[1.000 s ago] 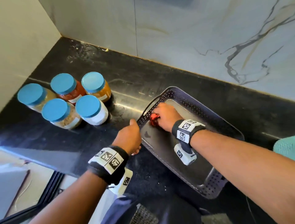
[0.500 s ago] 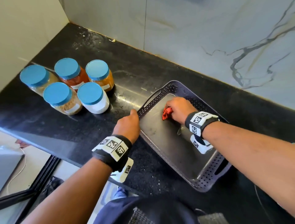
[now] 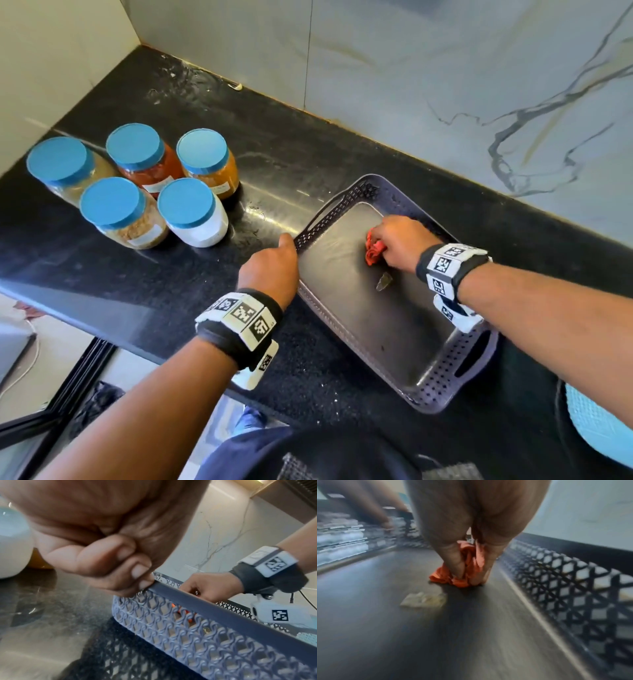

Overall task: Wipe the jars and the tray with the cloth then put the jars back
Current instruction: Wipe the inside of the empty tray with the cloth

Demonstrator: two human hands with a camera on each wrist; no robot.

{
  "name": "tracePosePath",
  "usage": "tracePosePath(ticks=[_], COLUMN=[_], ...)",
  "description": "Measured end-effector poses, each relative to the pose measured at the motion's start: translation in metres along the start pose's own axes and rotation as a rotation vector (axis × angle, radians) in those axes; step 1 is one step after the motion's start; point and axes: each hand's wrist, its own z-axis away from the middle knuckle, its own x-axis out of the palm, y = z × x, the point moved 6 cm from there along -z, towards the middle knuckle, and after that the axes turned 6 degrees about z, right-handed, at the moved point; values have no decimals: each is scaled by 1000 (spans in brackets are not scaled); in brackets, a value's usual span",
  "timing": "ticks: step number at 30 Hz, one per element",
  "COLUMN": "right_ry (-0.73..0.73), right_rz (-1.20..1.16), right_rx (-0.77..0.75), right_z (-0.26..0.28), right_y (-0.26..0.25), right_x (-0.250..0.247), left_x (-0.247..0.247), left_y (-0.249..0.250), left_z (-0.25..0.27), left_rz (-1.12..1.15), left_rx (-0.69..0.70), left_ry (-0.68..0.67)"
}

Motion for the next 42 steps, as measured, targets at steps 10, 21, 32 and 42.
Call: tracePosePath(ticks=[10, 21, 32, 42], right_ry=[-135, -31, -343, -116], right_rz=[28, -137, 109, -127], right_rx=[-429, -134, -510, -28], right_z=[41, -1, 80, 34], right_y=[-107, -90, -82, -41], right_x=[17, -4, 50, 13], left_x=[2, 15, 2, 6], left_y=[0, -9, 7, 6], left_z=[-4, -16, -29, -39], left_rz=[57, 286, 1, 100], left_rx=[-55, -104, 96, 7], left_ry=[18, -5, 3, -21])
